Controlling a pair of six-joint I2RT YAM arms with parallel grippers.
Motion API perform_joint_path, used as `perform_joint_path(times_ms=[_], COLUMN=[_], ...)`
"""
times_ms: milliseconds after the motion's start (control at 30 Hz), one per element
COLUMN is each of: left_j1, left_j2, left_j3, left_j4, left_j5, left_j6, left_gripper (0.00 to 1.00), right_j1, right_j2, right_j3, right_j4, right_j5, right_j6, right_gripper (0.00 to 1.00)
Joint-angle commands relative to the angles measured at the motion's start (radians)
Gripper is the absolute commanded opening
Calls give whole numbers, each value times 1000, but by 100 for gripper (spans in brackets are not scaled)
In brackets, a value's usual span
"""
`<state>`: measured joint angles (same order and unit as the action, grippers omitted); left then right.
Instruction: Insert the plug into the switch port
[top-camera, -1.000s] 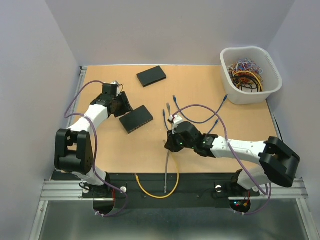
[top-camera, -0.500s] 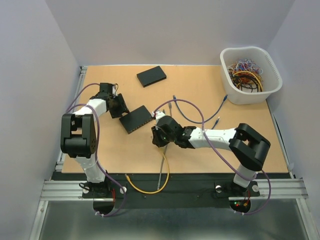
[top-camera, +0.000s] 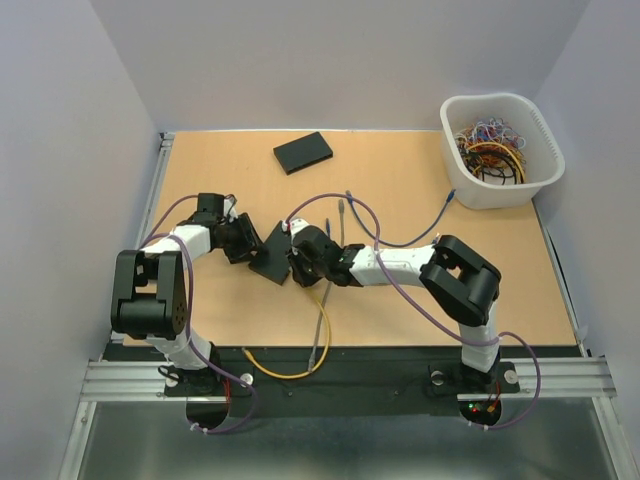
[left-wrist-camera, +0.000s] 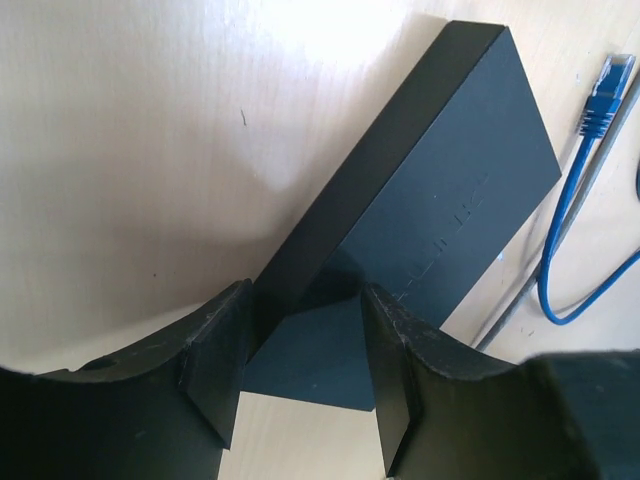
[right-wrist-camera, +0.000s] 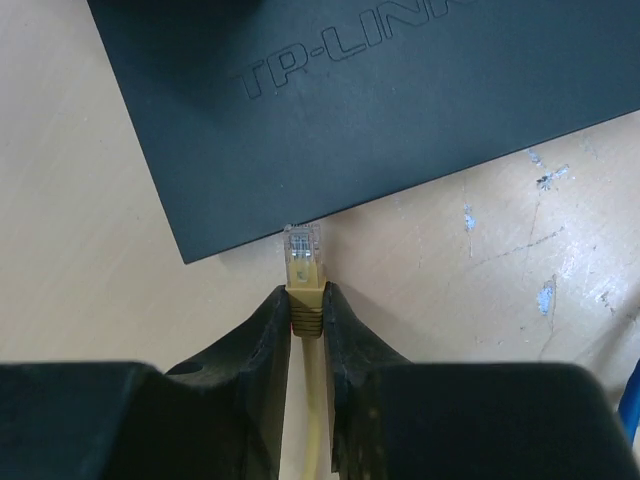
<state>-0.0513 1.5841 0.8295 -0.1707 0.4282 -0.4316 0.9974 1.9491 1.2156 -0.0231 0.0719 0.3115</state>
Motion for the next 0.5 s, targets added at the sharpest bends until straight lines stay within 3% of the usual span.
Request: perform_joint_path(times_ms=[0,467], left_j1=[-2,-2], left_j2=[-47,-36], left_j3=[19,112], left_j4=[17,-24], left_j5=[17,-78], left_j6=[10,34], left_gripper=[58,58], right_j1=[12,12], right_j2=[17,-7], right_j3=[33,-11], right_j4=[-29,-41], right_j5=[28,16], right_j6=[-22,15], right_gripper=[0,1])
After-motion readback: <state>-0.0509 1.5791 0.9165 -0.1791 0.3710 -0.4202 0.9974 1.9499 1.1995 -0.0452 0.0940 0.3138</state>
